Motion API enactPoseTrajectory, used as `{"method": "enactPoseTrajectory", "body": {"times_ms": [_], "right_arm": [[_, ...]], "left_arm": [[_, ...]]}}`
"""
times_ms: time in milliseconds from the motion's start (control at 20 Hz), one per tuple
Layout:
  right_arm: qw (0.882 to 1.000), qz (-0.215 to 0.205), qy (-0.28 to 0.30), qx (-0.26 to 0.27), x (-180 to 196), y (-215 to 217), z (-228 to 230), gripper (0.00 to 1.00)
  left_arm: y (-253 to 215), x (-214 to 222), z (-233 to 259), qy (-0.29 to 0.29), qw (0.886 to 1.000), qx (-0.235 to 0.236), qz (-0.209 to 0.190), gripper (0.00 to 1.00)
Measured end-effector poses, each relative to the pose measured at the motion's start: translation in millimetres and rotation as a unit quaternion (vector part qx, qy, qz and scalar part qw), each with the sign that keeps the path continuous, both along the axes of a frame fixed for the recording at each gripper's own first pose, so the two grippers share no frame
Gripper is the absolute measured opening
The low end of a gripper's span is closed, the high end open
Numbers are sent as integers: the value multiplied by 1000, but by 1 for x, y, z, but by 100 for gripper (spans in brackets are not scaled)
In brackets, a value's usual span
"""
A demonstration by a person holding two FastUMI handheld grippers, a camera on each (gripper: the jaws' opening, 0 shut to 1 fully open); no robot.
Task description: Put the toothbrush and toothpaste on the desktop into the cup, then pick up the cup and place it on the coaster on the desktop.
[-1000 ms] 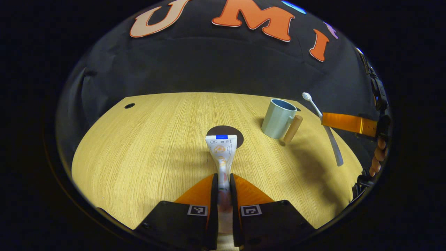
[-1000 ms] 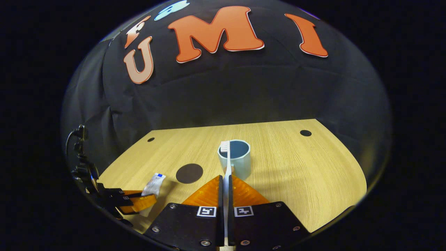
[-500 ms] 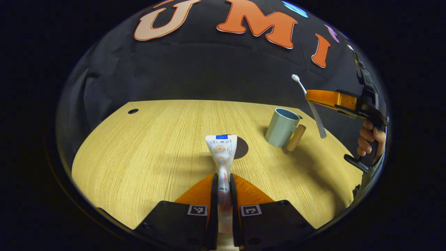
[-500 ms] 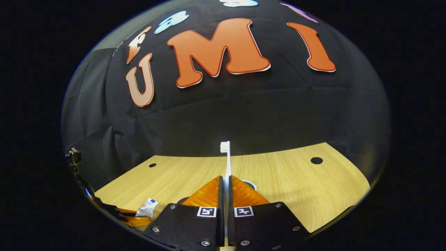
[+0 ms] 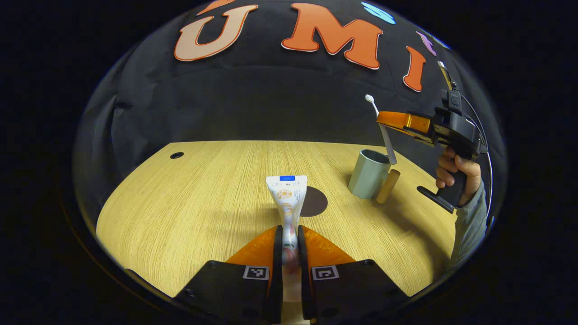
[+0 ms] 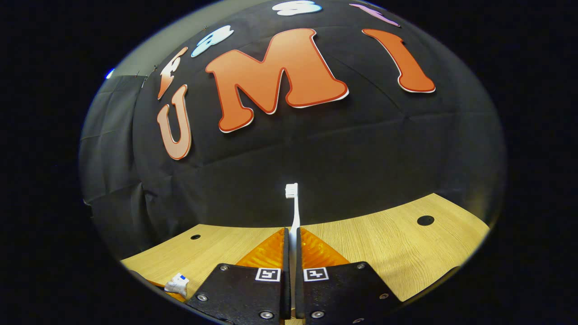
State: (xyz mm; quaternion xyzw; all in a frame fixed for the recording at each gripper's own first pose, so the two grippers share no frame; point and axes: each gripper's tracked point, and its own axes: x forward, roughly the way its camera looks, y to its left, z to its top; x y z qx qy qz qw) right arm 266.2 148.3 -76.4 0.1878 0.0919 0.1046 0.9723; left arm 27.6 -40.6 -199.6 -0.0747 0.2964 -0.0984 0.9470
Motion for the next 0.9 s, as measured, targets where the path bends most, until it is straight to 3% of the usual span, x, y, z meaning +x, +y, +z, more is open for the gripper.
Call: {"method": "enactPoseTrajectory", "body": {"times_ms": [450, 900], "right_arm": [[999, -11, -35, -2, 25, -10, -14, 5], [997, -18, -62, -37, 16, -16, -26, 4]], "left_arm": [[13, -9, 29, -40, 999, -7, 1, 20], [3, 7, 51, -52, 999, -12, -5, 20]]}}
